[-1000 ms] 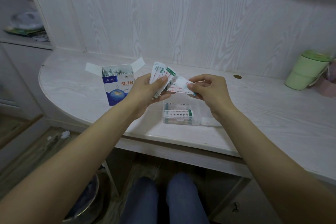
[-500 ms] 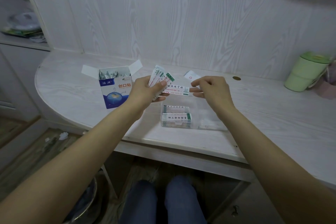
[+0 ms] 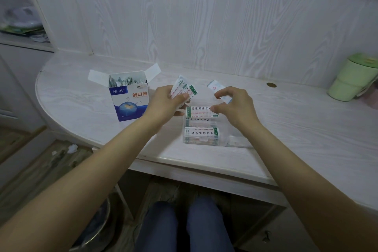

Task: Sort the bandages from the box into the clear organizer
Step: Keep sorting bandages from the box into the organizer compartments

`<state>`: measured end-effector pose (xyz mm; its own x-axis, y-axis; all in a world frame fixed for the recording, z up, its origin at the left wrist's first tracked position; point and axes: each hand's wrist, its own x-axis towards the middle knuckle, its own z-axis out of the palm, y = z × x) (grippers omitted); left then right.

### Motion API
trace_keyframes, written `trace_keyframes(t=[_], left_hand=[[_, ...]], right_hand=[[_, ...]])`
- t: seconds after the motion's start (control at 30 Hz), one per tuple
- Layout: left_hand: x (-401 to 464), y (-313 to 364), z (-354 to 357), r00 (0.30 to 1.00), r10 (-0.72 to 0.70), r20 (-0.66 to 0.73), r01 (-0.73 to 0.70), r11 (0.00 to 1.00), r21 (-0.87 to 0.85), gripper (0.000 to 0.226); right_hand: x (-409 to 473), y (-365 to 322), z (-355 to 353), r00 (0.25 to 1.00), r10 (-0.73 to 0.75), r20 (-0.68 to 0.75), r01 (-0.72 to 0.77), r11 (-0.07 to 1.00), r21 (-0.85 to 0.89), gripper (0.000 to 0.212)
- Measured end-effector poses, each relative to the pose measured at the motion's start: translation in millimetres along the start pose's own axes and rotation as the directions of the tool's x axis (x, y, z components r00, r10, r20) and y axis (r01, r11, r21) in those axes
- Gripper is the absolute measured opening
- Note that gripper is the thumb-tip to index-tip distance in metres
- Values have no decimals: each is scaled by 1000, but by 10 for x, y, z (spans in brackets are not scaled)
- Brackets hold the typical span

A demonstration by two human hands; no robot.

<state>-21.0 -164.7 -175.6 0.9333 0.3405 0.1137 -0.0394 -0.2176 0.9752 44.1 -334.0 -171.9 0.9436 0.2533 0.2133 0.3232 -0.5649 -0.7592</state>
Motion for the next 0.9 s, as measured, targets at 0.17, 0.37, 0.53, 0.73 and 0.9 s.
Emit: trace_keyframes(t=[0.17,0.37,0.53,0.73,0.9], left_hand=[[10,-25,-21,999,40,5,-41,996,85,4],[48,4,69,982,48,185,-101,951,294,11],[109,23,123,961,46,274,-188,833,520,15],[135,0,156,950,41,310,-223,783,581,15],[147,18,161,947,36,320,-236,755,612,17]], right_hand=[[12,28,47,997,-31,72,44,983,-176,46],[34,-13,111,984,-84,155,127,950,-287,50],[49,-29,90,974,-108,201,178,911,-373,51],[71,-12,75,961,-171,217,254,857,-448,39],[54,21,11,964,-251,82,263,891,-370,26]])
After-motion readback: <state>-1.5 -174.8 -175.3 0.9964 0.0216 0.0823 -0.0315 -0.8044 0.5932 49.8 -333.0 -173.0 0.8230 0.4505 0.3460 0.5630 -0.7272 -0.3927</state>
